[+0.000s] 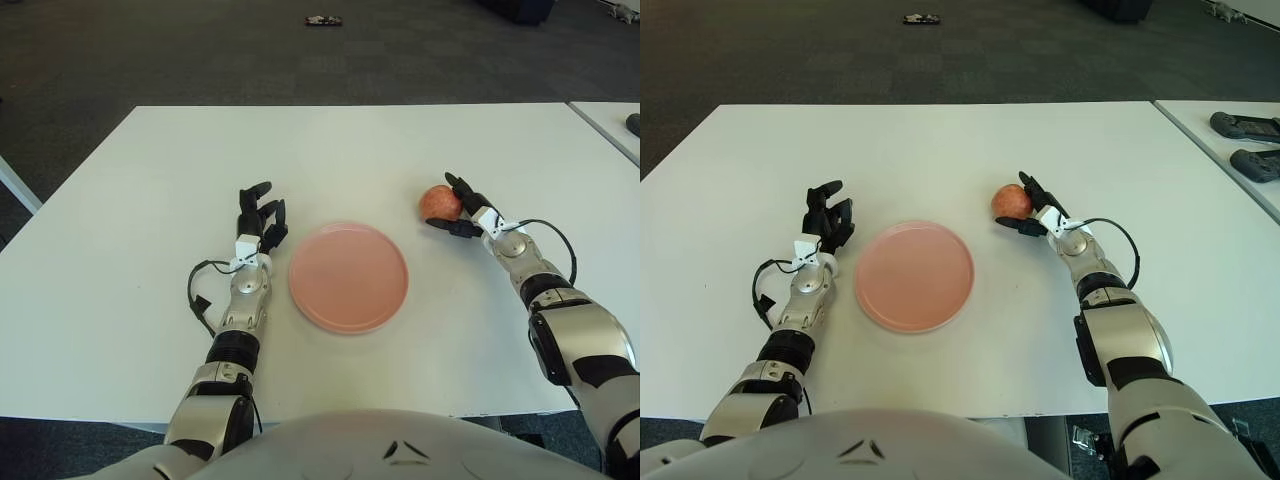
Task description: Put the apple into the plate.
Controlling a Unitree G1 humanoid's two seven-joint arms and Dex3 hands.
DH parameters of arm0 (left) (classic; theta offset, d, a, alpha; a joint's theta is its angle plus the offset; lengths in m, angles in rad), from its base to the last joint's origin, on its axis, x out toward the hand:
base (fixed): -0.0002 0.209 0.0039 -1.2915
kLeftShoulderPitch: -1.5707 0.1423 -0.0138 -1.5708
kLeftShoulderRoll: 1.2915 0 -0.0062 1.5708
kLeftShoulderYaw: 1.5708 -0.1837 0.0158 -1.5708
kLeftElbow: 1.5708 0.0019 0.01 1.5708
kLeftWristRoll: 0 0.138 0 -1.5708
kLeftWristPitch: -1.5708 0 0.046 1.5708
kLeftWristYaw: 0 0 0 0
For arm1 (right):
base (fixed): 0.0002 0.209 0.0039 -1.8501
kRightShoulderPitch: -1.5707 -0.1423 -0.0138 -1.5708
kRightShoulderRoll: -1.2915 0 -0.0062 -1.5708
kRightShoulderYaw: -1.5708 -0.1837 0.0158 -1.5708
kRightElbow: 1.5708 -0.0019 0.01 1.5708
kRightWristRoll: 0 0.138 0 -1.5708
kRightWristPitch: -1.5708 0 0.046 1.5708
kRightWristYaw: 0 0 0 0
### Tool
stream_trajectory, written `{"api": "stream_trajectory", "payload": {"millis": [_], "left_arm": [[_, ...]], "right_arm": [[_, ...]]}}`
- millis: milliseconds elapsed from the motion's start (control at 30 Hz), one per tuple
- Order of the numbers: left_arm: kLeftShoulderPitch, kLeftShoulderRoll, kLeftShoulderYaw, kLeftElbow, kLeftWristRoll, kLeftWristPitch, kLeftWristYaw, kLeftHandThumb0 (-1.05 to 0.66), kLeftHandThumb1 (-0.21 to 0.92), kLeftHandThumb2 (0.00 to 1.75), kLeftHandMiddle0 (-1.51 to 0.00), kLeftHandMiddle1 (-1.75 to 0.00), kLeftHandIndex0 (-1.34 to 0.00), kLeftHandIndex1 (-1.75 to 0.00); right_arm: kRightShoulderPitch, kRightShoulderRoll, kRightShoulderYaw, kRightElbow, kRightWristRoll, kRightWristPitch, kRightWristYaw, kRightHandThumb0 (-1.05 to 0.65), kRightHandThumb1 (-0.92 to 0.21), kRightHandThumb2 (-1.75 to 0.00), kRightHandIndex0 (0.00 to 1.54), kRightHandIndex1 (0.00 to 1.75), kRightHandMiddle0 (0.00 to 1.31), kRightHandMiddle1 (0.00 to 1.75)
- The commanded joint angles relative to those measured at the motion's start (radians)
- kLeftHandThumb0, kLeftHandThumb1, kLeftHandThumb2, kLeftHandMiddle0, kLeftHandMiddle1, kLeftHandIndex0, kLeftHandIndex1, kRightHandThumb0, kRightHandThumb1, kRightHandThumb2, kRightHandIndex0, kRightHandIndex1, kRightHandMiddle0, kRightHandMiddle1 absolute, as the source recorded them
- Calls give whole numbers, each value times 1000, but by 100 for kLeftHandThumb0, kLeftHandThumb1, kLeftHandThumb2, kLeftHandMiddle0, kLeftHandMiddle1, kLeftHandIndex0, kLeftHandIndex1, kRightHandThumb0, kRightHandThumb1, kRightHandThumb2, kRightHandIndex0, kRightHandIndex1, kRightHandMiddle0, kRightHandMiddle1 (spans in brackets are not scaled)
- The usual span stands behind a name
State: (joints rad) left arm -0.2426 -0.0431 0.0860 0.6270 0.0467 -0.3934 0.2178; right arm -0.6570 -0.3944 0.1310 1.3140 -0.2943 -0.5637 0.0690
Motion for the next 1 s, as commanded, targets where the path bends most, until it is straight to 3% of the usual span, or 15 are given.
{"api": "stream_trajectory", "payload": {"millis": [0, 533, 967], "left_arm": [[35, 6, 3, 15, -3, 37, -4, -72, 92, 53, -30, -78, -6, -122], [48, 8, 3, -13, -3, 54, -10, -72, 92, 52, -31, -78, -7, -122], [50, 6, 1, -27, 1, 69, -6, -71, 92, 53, -30, -77, -6, -121]], "right_arm": [[34, 5, 8, 12, -15, 23, 6, -105, -86, -11, 0, 0, 1, 0], [40, 22, -7, 19, 1, 55, 2, -105, -74, -5, 0, 0, 0, 0], [40, 32, -20, 21, 1, 66, 5, -105, -72, -4, 0, 0, 0, 0]]}}
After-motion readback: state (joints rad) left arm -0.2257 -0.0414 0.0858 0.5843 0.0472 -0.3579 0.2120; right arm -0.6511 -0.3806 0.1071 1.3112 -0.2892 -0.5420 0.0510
